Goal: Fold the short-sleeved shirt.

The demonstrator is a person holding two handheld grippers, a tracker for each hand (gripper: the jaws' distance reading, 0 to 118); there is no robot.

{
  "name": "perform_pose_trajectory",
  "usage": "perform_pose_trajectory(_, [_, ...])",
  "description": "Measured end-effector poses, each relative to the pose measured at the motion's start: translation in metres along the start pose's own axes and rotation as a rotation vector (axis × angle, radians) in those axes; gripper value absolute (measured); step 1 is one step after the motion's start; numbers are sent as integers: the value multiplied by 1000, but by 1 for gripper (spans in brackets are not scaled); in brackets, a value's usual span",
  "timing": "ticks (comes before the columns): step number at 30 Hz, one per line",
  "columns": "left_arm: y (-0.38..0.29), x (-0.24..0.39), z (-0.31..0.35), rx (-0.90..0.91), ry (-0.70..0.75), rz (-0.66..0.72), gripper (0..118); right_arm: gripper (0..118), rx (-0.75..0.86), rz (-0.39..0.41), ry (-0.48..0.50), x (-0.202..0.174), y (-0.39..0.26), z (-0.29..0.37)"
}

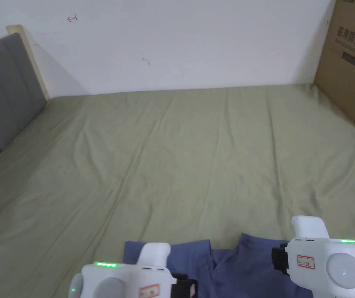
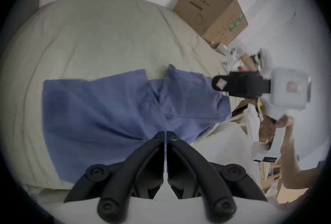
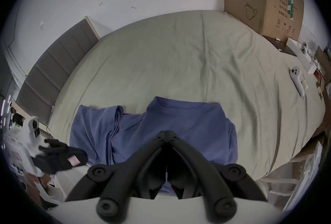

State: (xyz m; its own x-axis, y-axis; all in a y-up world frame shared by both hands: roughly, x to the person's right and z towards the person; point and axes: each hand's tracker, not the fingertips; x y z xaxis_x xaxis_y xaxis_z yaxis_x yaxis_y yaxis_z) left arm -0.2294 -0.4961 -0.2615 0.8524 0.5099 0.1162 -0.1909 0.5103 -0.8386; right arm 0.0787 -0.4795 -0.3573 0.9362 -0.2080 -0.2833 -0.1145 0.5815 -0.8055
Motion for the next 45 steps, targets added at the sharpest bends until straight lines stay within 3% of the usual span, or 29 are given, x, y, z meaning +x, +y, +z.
perform_pose_trajectory(8, [-12, -137, 65, 170, 14, 384, 2, 0, -9, 23, 9, -18, 10, -7])
perform_pose_trajectory(14, [-22, -173, 47, 140, -70, 474, 5, 0, -29, 38, 5, -33, 16, -17])
perform_pose_trajectory(15, [-23, -171, 41, 140, -80, 479, 12, 0, -35, 47, 4, -36, 17, -18])
perform_pose_trajectory(17, [-23, -170, 28, 137, -96, 485, 55, 0, -41, 64, -3, -41, 18, -20])
perform_pose_trajectory(18, [-23, -172, 22, 134, -142, 500, 71, 0, -45, 71, -8, -43, 19, -20])
perform_pose_trajectory(19, [-25, -172, 18, 173, -240, 539, 79, 0, -45, 76, -12, -45, 19, -21])
perform_pose_trajectory(22, [-24, -172, 9, 225, -293, 684, 82, 0, -50, 82, -17, -47, 20, -22])
perform_pose_trajectory(28, [-22, -185, 7, 199, -332, 659, 83, 0, -67, 96, -28, -51, 21, -24])
perform_pose_trajectory(31, [-24, -191, 16, 179, -317, 637, 102, 0, -70, 112, -31, -53, 21, -25])
perform_pose_trajectory(33, [-25, -192, 20, 188, -344, 638, 105, 0, -71, 118, -30, -55, 21, -27])
perform_pose_trajectory(36, [-28, -171, 23, 181, -362, 644, 118, 0, -82, 119, -16, -58, 20, -31])
perform_pose_trajectory(41, [-18, -159, 7, 120, -362, 593, 118, 0, -101, 148, 3, -68, 17, -36])
perform_pose_trajectory(42, [-15, -157, 5, 101, -370, 592, 111, 0, -104, 153, 7, -70, 16, -37])
perform_pose_trajectory(43, [-10, -162, 8, 91, -366, 592, 63, 0, -106, 159, 9, -71, 16, -37])
perform_pose_trajectory(44, [-6, -165, 8, 54, -272, 563, 9, 0, -106, 165, 10, -73, 16, -37])
perform_pose_trajectory(45, [-6, -163, 5, 52, -203, 532, 10, 0, -107, 169, 8, -74, 16, -37])
